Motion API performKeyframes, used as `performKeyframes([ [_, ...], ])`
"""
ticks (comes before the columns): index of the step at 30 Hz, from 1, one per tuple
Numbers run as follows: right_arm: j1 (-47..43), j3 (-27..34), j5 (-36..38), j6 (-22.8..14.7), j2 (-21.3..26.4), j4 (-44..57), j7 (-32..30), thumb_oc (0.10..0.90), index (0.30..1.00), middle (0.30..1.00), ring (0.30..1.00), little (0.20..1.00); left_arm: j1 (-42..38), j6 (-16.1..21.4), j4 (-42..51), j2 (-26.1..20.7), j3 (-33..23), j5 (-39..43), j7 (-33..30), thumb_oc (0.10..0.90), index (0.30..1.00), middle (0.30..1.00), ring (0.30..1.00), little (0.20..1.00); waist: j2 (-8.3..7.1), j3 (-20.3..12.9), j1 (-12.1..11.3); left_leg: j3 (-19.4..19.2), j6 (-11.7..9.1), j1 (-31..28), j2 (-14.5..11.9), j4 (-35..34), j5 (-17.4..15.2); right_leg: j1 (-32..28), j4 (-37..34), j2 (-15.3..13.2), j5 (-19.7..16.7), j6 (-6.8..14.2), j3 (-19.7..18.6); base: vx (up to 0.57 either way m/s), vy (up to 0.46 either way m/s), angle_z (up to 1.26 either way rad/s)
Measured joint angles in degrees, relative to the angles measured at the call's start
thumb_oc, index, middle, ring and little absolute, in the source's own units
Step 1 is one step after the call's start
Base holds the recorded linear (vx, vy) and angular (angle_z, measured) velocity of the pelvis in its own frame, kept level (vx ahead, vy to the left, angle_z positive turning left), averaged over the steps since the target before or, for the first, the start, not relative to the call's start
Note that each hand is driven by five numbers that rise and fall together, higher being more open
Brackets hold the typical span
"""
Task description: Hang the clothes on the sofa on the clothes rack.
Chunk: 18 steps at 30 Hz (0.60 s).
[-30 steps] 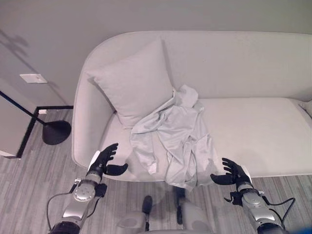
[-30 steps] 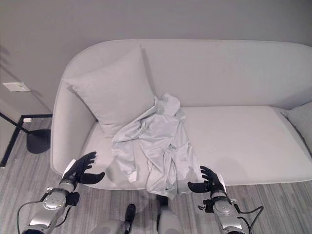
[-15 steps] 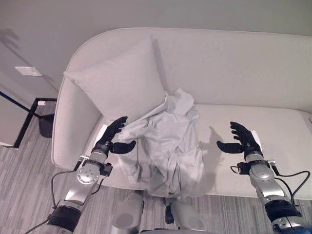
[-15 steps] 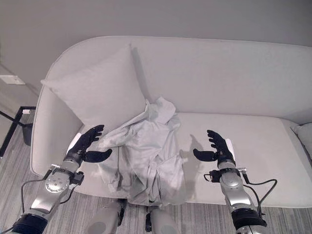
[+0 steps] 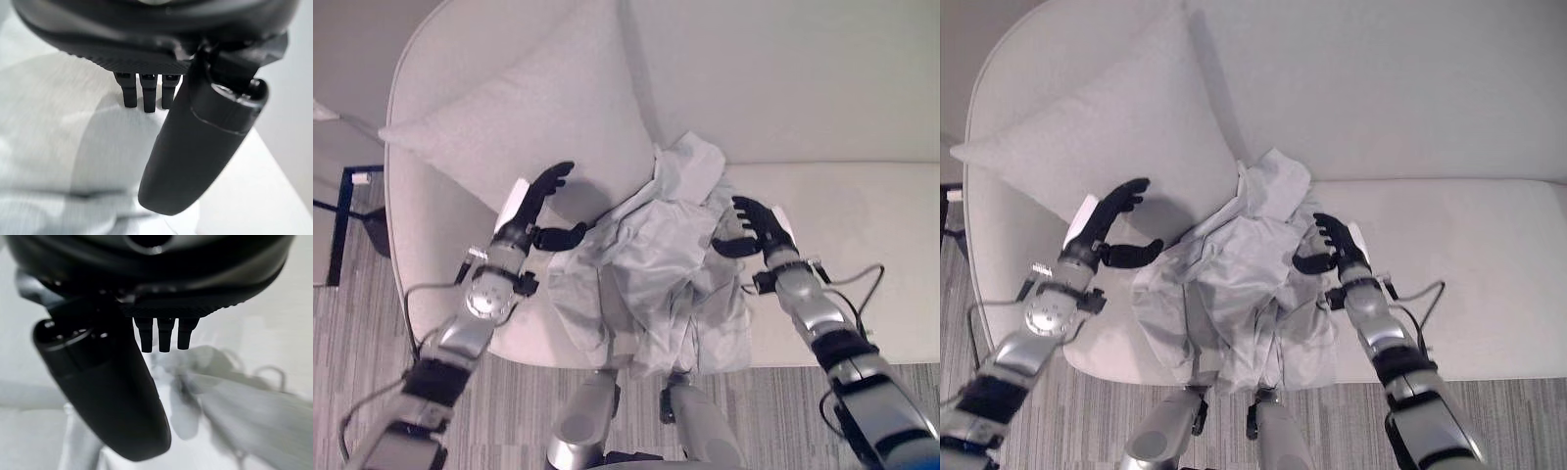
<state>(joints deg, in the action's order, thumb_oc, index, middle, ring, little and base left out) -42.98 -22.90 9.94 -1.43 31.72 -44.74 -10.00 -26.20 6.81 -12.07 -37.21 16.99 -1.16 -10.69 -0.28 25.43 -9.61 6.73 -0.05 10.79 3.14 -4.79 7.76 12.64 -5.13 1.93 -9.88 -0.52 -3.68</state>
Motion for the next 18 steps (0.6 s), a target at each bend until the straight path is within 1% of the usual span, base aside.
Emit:
performKeyframes([
  [2,-7.8,-2.3,0.1,-0.3,0.0,-5.6,-0.9,0.800,0.900,0.900,0.900,0.900,-5.4,0.0,-2.2,-1.0,3.4,-1.6,-2.4,0.800,0.900,0.900,0.900,0.900,-0.32,1.3,-0.5,0.8,-0.2,1.2,0.0,0.0,0.3,1.1,0.0,0.0,-0.1,0.0,0.3,-0.07,0.050,0.15],
  [3,-10.5,-2.5,0.2,0.2,0.0,-7.6,-1.2,0.800,0.900,0.900,0.900,0.900,-7.7,0.0,-2.8,-1.6,4.8,-1.7,-2.7,0.800,0.900,0.900,0.900,0.900,-0.47,2.0,-0.7,1.1,-0.4,1.6,0.0,0.0,0.5,1.4,0.0,0.0,-0.1,0.0,0.7,-0.03,0.029,0.18],
  [4,-12.4,-2.7,0.7,0.1,0.0,-9.9,-1.7,0.800,0.900,0.900,0.900,0.900,-9.5,0.0,-3.3,-1.7,6.1,-1.9,-3.6,0.800,0.900,0.900,0.900,0.900,-0.68,2.1,-0.9,1.5,-0.6,2.3,-0.1,0.0,0.7,1.9,0.0,0.1,-0.1,0.1,1.2,-0.03,0.019,0.21],
  [6,-15.1,-3.4,2.2,0.4,-0.2,-12.9,-1.9,0.800,0.900,0.900,0.900,0.900,-11.8,0.0,-3.3,-2.2,7.3,-4.0,-4.6,0.800,0.900,0.900,0.900,0.900,-1.58,2.7,-1.6,1.8,-0.6,3.1,-0.2,0.0,0.8,2.7,0.0,0.2,-0.1,0.1,1.4,-0.02,0.016,0.12],
  [8,-16.3,-3.9,2.3,1.0,-0.9,-15.6,-1.9,0.800,0.900,0.900,0.900,0.900,-12.8,0.0,-3.3,-2.6,8.0,-4.0,-5.4,0.800,0.900,0.900,0.900,0.900,-2.33,3.1,-1.7,2.1,-0.6,3.2,-0.2,0.0,0.8,2.7,0.0,0.2,-0.1,0.1,1.5,0.00,0.012,0.04],
  [13,-16.7,-4.8,3.0,2.5,-3.3,-20.0,-1.9,0.800,0.900,0.900,0.900,0.900,-14.7,-0.3,-3.0,-3.0,8.7,-4.1,-6.9,0.800,0.900,0.900,0.900,0.900,-3.45,3.6,-1.5,2.6,-0.8,4.4,-0.1,0.0,1.1,3.7,0.0,0.1,-0.1,0.2,1.9,0.00,0.002,0.05],
  [16,-16.6,-4.8,4.0,2.7,-5.9,-22.2,-1.6,0.800,0.900,0.900,0.900,0.900,-15.2,-0.3,-2.3,-3.4,8.7,-4.1,-8.2,0.800,0.900,0.900,0.900,0.900,-3.64,4.4,-1.3,3.0,-1.1,5.3,-0.1,0.0,1.5,4.5,0.0,0.1,-0.3,0.3,2.1,-0.01,0.004,0.07],
  [17,-17.0,-4.8,4.0,2.4,-7.3,-25.1,-1.8,0.800,0.900,0.900,0.900,0.900,-15.9,-0.5,-2.1,-3.3,9.2,-4.1,-8.6,0.800,0.900,0.900,0.900,0.900,-3.65,4.4,-1.2,3.5,-1.2,5.9,-0.1,0.1,1.6,4.9,0.0,0.1,-0.3,0.4,2.7,0.00,0.008,0.14],
  [18,-17.0,-4.8,4.0,2.4,-7.6,-25.3,-2.3,0.800,0.900,0.900,0.900,0.900,-16.4,-0.5,-2.0,-3.2,9.2,-4.1,-8.5,0.800,0.900,0.900,0.900,0.900,-3.66,4.4,-1.2,3.8,-1.2,6.3,-0.1,0.1,1.8,5.1,0.0,0.1,-0.3,0.4,2.9,0.00,0.007,0.19],
])
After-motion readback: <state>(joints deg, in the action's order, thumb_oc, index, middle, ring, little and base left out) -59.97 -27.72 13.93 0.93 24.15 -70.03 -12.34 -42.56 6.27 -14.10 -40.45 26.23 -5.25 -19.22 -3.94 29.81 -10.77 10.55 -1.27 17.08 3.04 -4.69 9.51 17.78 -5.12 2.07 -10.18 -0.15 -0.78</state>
